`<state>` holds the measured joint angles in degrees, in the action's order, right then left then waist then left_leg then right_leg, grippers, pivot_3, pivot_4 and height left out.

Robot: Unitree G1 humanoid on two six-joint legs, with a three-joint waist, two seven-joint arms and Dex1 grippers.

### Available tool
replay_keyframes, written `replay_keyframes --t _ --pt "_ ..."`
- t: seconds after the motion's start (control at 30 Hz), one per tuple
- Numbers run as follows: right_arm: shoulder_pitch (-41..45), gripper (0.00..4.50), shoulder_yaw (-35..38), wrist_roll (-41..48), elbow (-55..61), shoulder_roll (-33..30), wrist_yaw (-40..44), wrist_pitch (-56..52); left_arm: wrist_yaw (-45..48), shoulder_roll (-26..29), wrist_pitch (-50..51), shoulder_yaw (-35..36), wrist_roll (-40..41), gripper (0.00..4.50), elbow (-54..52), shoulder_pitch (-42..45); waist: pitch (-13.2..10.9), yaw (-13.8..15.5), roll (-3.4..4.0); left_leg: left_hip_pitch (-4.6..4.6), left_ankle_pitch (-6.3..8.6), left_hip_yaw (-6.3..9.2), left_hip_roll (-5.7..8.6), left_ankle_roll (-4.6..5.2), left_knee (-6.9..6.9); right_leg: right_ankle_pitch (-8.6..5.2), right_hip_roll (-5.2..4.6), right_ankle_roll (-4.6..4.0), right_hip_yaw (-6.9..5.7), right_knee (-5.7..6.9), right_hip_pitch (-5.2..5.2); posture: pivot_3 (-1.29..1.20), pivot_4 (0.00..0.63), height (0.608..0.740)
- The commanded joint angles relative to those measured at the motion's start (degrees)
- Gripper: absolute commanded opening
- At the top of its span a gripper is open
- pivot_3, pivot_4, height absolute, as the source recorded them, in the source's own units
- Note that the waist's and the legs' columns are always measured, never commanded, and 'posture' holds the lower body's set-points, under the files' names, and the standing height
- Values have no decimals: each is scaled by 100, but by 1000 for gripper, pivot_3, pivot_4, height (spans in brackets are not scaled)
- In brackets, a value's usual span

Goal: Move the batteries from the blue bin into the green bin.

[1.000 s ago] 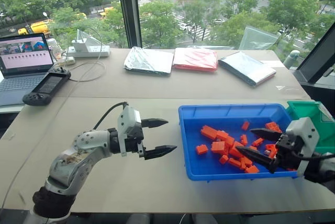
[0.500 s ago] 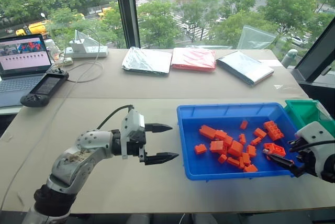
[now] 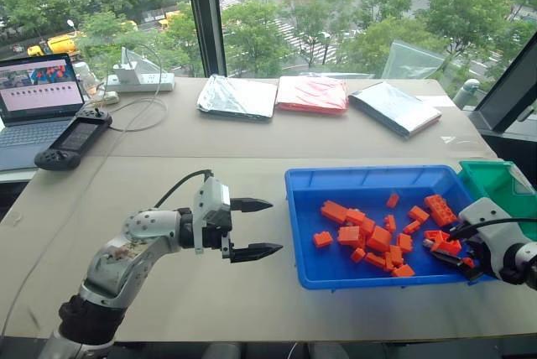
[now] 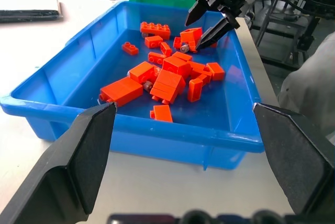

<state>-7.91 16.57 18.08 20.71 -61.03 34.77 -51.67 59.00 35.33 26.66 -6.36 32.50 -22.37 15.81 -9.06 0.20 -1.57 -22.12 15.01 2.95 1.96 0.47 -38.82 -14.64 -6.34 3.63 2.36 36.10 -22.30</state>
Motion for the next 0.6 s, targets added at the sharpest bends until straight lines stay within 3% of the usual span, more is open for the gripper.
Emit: replay_keyframes --t 0.03,0.2,0.3,0.43,0.6 --pt "195 4452 -8 -111 -159 61 2 41 67 -53 -212 -12 -66 4500 -6 54 0 -2 0 0 0 0 0 0 0 0 0 0 0 0 0 0 150 740" --pt "313 4452 21 -47 -238 188 87 53 132 -141 -322 -5 -88 4500 73 15 0 4 0 0 0 1 0 0 0 0 0 0 -1 1 1 0 150 740" --pt "270 3813 -19 -103 -207 183 144 75 102 -185 -264 6 38 4500 -130 -143 1 1 4 0 0 1 0 0 1 0 0 0 0 1 -1 0 150 740" --pt "262 2462 -68 -153 -179 213 182 49 55 -344 -327 -9 68 4500 -125 -156 0 13 5 -1 0 1 0 1 -1 0 -1 0 -1 1 -1 0 150 740" --pt "263 2446 -101 -193 -164 174 247 44 109 -509 -296 -65 114 4500 -114 -142 0 9 5 1 0 1 0 1 -1 0 0 0 -1 1 1 0 150 740"
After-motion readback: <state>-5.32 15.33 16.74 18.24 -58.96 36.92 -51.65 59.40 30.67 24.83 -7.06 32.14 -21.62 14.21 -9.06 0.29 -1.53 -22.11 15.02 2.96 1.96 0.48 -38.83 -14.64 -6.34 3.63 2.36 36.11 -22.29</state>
